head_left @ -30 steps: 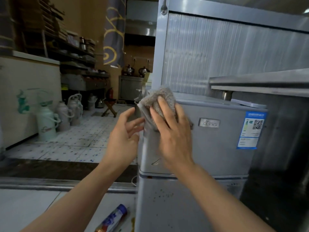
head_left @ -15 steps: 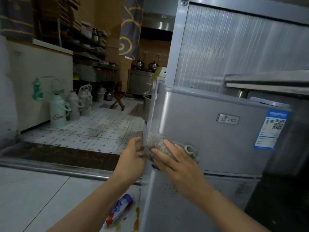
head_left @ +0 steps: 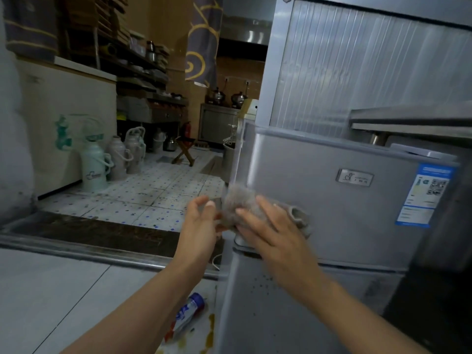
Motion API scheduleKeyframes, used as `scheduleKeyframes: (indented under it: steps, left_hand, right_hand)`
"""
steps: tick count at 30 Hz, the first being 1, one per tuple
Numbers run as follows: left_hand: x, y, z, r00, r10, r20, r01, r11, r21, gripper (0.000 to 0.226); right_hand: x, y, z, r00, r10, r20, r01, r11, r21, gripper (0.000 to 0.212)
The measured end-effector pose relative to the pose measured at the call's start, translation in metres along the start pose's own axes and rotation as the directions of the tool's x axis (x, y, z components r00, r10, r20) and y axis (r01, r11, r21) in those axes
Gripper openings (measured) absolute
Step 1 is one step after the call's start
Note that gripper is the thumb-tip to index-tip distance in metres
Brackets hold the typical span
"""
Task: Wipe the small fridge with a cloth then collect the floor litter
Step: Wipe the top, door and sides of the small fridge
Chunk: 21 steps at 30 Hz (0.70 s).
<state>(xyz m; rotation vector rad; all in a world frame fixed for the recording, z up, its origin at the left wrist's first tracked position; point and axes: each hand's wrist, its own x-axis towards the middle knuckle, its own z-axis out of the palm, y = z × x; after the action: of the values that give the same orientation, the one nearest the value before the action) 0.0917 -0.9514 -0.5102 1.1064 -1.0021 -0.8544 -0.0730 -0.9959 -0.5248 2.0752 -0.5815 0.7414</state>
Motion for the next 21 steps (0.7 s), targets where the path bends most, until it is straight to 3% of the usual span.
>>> scheduleKeyframes:
  steps: [2, 4, 9, 12, 15, 18, 21]
  left_hand:
    - [-0.004, -0.006, 0.001, 1.0, -0.025, -0.011, 0.026, 0.998, 0.063, 0.024]
    - [-0.008, -0.01, 0.003, 1.0, -0.004, -0.004, 0.004, 0.989, 0.148, 0.025]
    - [-0.014, 0.006, 0.017, 0.984, 0.165, 0.069, -0.176, 0.963, 0.204, 0.021]
    - [-0.009, 0.023, 0.034, 0.959, 0.284, 0.017, -0.28, 0.934, 0.221, 0.023]
    - [-0.009, 0.027, 0.049, 0.929, 0.368, -0.035, -0.344, 0.896, 0.279, 0.029]
    - [-0.015, 0.019, 0.056, 0.909, 0.416, -0.023, -0.373, 0.838, 0.398, 0.046]
    - [-0.024, 0.011, 0.057, 0.875, 0.482, 0.035, -0.414, 0.711, 0.568, 0.064]
  right_hand:
    - [-0.031, -0.014, 0.007, 0.991, -0.084, 0.105, 0.082, 0.996, 0.023, 0.065]
    - [-0.04, -0.012, 0.006, 0.987, -0.115, 0.115, 0.109, 0.993, 0.052, 0.052]
    - [-0.01, 0.04, -0.023, 0.998, 0.017, -0.053, -0.015, 1.0, 0.027, 0.039]
    - [0.022, 0.084, -0.04, 0.975, 0.117, -0.188, -0.127, 0.991, -0.042, 0.035]
    - [0.025, 0.084, -0.032, 0.943, 0.18, -0.279, -0.192, 0.981, -0.017, 0.043]
    - [-0.028, 0.042, -0.008, 0.962, 0.2, -0.186, -0.186, 0.979, 0.088, 0.056]
    - [-0.093, 0.017, 0.004, 0.997, 0.043, -0.057, -0.041, 0.998, 0.037, 0.041]
